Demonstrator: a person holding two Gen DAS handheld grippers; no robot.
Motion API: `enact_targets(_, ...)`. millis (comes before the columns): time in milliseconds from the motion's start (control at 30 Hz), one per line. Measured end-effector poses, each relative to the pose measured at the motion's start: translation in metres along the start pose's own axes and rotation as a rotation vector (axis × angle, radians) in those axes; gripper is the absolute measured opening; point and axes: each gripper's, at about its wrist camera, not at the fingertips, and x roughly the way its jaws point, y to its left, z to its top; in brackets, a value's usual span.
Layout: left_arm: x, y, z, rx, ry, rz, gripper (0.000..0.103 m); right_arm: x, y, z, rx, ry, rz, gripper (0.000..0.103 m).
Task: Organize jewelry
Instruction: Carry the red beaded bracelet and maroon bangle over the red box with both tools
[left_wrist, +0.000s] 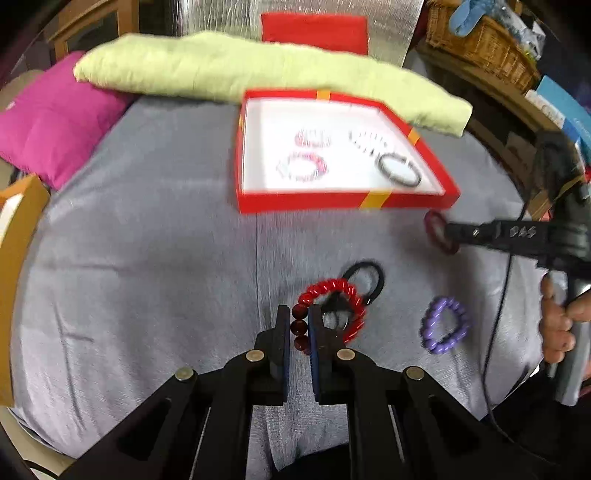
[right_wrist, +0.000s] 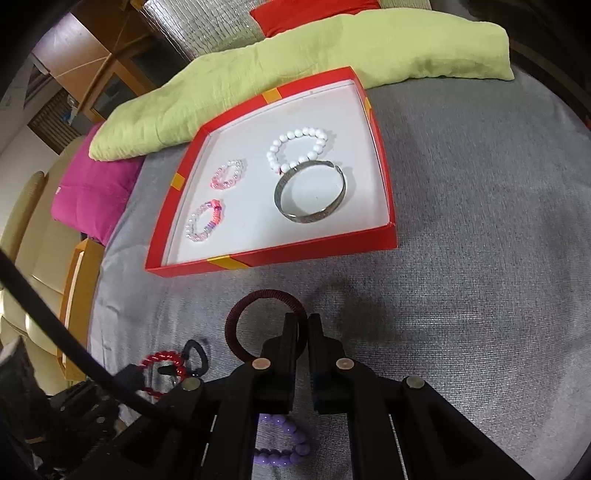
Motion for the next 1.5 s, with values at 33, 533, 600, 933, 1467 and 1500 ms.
enact_targets(33,-0.006,-0.001,0.003,0.002,-0.014,-0.001,0.010,-0.001,0.000,0.000,0.002,-0.003,0.001,0.006)
enact_targets(533,-0.063,-0.018,0.047,0.077,-0.169,-0.002,0.010,-0.021,0.004,0.003,0.006,-0.107,0.088,0.006)
enact_targets(600,-0.067,-0.021,0.052,0.092,-0.177,0.004,0.010,-0.026,0.005,0.004,0.008,-0.130,0.100,0.006)
enact_targets(933,-0.056,-0.044,0.091,0.186,-0.179,0.028,0.010,-0.041,-0.007,0.011,0.077,-0.220,0.117,0.006)
enact_targets(1467,-0.002,-0.026,0.164,0.198,-0.129,0.066,0.010,-0.005,0.011,0.045,0.079,-0.213,0.156,0.006)
enact_targets(1500,0.003,-0.026,0.169,0.205,-0.127,0.074,0.010,0.001,0.014,0.047,0.073,-0.201,0.155,0.006)
